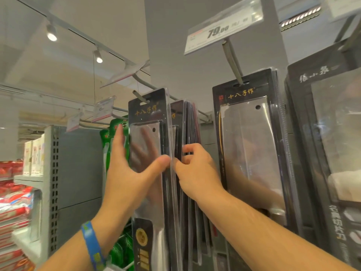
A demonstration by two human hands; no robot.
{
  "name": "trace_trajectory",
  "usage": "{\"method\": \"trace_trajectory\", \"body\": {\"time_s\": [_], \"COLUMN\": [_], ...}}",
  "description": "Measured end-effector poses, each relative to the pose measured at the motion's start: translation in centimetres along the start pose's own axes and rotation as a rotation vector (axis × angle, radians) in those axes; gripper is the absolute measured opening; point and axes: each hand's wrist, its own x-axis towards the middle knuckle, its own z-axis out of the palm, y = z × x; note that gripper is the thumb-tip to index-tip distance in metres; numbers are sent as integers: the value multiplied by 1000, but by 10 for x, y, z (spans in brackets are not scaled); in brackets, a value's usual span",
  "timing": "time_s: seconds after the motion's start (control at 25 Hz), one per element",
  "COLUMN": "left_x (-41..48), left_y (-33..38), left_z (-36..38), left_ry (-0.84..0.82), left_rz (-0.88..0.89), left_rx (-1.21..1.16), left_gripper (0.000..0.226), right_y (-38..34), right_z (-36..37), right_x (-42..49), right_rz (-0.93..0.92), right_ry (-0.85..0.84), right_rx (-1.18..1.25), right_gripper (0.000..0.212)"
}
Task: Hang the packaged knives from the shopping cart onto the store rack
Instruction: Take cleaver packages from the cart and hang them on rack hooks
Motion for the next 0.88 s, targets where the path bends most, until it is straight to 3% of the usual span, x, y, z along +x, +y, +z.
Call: {"method": "trace_trajectory", "body": {"time_s": [0.16, 0.32, 0.68, 0.8, 0.88], "left_x": [-2, -2, -2, -3, -4], "left_y": [6, -1, -8, -8, -7], "left_z": [18, 19, 19, 19, 19], "left_ry": [-20, 24, 52, 53, 52], "left_rz": [91, 114, 115, 108, 109], "left_rx": [143, 200, 272, 250, 253], "left_gripper": [122, 110, 106, 106, 107], "right_y": [10, 14, 3, -1, -2], "right_z": [12, 18, 10, 5, 3], "right_x": [5, 5, 21, 25, 22], "right_rz": [27, -60, -34, -41, -86], "right_ry": [12, -33, 75, 33, 7], "right_rx": [156, 120, -50, -60, -64], "right_gripper": [28, 60, 41, 44, 29]}}
